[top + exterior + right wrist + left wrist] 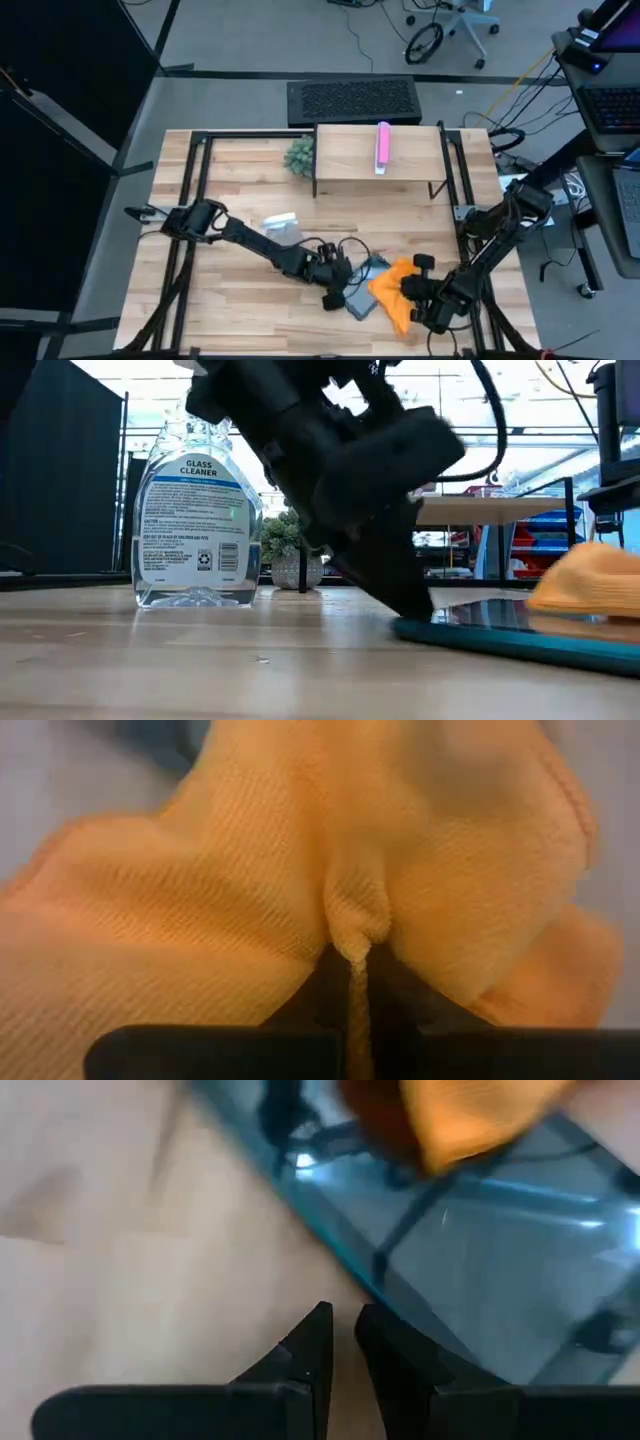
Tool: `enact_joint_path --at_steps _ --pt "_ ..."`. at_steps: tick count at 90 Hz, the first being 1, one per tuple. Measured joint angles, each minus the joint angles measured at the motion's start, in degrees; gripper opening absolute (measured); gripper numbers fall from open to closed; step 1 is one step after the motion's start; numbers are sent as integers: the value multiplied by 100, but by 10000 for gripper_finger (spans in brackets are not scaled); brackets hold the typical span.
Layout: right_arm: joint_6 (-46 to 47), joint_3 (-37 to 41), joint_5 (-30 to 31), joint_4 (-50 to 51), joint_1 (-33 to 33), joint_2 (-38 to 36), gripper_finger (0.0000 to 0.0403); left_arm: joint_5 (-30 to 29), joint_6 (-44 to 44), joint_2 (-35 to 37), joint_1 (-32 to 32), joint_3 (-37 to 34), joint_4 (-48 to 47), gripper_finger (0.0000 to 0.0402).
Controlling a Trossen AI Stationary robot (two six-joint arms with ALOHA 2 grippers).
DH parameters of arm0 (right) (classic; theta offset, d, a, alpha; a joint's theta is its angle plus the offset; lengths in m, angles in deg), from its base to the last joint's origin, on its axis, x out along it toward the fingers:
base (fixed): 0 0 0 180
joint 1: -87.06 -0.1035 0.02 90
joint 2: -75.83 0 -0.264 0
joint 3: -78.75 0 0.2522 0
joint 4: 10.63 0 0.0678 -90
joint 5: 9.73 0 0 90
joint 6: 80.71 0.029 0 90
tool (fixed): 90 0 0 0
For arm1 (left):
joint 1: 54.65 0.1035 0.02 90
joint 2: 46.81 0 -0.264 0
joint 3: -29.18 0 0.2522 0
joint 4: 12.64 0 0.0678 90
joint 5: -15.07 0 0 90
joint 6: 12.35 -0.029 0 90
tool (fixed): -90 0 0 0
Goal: Apply microfiber cloth
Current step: Wipe the tablet with the microfiber cloth
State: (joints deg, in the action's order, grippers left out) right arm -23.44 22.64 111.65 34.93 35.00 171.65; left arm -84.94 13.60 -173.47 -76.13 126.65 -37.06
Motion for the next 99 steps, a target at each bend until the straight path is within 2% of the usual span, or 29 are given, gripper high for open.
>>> enact_joint_path --at_steps 17,23,38,45,54,67,85,92,99 --pt "-750 61 568 342 571 -338 2 147 73 -36 -213 -20 736 49" --pt "-1065 52 563 469 795 -532 2 160 51 -36 -217 -14 920 49" --pt "-1239 -378 342 843 796 -1309 2 32 -282 67 -145 273 357 49" --pt "-1392 -507 152 417 567 -1661 2 -233 -611 218 -100 454 337 49" --pt "-1634 -420 -9 -714 255 -1845 2 -473 -1172 307 -20 567 370 49" --pt "-2072 -81 -135 -2224 -88 -1389 2 -454 -1436 118 260 478 496 49" --pt "-1763 30 2 -2477 162 -286 2 309 -1412 -356 428 466 1092 49" --pt "-1769 28 -36 -2836 215 -33 2 336 -1280 -503 420 477 1241 49" --pt "-1787 21 -320 -3185 216 135 2 333 -1109 -612 428 502 1294 49"
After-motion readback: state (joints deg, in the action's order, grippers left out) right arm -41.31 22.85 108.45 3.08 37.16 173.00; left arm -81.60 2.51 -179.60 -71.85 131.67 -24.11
